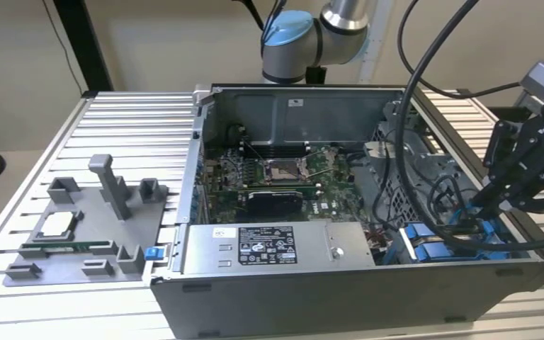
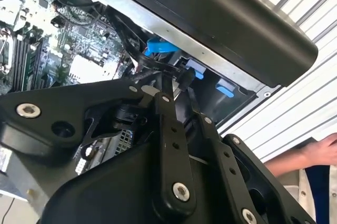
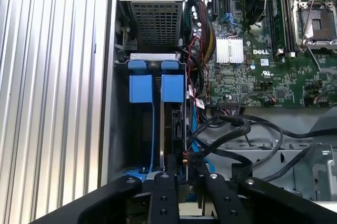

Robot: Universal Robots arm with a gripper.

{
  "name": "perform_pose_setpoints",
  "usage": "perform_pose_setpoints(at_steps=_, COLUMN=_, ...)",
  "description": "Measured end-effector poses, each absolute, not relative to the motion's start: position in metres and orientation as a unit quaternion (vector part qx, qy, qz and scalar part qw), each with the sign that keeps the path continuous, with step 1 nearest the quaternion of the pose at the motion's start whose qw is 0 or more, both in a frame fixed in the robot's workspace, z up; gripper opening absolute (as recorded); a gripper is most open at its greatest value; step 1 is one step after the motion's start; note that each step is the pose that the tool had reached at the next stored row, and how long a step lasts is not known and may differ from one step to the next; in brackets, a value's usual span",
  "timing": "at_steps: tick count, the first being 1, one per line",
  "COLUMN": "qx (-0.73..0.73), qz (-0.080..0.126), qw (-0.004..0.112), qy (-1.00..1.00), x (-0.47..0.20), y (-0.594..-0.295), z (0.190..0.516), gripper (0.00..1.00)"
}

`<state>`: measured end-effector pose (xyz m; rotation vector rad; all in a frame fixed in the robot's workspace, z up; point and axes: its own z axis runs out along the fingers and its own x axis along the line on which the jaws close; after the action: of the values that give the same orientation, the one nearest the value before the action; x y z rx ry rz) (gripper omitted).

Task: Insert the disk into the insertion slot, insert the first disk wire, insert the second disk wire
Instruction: 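Insert the second disk wire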

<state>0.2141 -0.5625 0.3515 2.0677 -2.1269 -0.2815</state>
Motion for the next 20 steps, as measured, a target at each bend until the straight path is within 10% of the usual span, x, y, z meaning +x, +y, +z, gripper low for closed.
perform_pose_setpoints(at_steps=20, qx=0.701, qz=-0.090, qw=0.070, qy=-0.704, x=0.226, y=-0.567, z=0.354, gripper=1.00)
